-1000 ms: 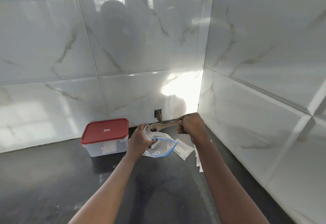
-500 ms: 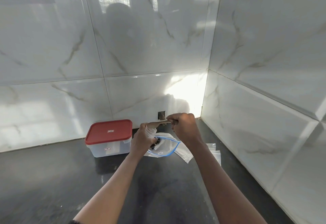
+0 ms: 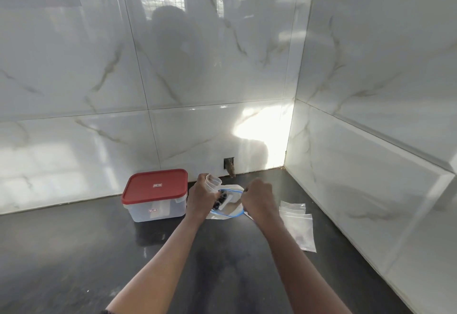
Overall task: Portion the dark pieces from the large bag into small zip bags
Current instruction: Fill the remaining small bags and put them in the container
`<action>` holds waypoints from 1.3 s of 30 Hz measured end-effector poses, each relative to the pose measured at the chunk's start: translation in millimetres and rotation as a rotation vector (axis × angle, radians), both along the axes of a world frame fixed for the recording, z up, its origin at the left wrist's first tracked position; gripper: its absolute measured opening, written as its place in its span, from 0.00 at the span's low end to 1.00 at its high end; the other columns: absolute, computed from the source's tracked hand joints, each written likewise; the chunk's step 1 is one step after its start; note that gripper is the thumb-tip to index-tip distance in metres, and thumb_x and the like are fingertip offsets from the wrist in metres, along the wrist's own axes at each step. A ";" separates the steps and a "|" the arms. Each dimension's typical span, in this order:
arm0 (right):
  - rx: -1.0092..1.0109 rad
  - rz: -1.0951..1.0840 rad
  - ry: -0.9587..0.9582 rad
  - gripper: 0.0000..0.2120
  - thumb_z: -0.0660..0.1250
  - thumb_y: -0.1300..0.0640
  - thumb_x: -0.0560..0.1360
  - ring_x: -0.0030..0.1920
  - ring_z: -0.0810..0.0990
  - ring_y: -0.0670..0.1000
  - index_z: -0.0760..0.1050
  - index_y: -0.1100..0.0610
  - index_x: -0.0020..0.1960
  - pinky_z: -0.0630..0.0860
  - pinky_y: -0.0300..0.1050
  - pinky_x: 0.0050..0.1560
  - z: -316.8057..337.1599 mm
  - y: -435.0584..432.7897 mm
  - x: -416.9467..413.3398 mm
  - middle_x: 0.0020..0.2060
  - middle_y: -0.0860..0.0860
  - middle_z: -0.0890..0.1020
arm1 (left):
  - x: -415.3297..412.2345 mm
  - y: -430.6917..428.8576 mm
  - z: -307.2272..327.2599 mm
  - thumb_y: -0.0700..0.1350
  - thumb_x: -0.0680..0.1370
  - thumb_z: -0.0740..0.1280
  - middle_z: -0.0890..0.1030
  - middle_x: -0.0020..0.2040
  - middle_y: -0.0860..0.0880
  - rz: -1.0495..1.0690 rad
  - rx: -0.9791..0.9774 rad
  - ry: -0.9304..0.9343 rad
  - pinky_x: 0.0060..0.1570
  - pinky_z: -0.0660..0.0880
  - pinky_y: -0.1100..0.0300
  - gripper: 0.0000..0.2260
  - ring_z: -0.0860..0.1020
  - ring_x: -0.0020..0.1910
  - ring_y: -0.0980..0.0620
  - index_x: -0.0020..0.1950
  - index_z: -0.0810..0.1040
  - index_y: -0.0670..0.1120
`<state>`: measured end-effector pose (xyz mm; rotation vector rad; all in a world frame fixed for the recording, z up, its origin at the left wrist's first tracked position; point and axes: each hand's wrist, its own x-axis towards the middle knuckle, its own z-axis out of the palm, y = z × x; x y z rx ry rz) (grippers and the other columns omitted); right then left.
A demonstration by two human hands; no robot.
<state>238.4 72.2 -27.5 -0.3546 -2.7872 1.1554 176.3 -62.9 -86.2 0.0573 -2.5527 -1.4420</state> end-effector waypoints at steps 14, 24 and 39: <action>-0.061 0.026 -0.131 0.12 0.57 0.67 0.76 0.51 0.79 0.59 0.77 0.66 0.53 0.76 0.48 0.52 -59.8 -31.6 -8.4 0.51 0.61 0.78 | 4.8 4.7 -1.6 0.44 0.68 0.71 0.83 0.49 0.49 -0.018 -0.142 -0.002 0.51 0.75 0.53 0.16 0.79 0.52 0.45 0.55 0.74 0.49; -0.457 -0.278 -0.192 0.11 0.57 0.69 0.75 0.52 0.82 0.60 0.75 0.65 0.53 0.80 0.51 0.52 -77.7 -49.3 -39.8 0.51 0.62 0.82 | 7.5 7.6 5.4 0.46 0.65 0.71 0.83 0.49 0.50 -0.042 -0.169 0.007 0.52 0.75 0.53 0.19 0.80 0.52 0.46 0.55 0.75 0.49; -0.428 -0.352 -0.220 0.14 0.56 0.66 0.79 0.63 0.75 0.59 0.71 0.68 0.63 0.73 0.48 0.60 -62.7 -41.9 -51.2 0.63 0.62 0.75 | 1.7 4.9 8.4 0.44 0.69 0.73 0.83 0.51 0.47 -0.006 -0.186 0.041 0.44 0.69 0.60 0.18 0.79 0.52 0.44 0.58 0.75 0.46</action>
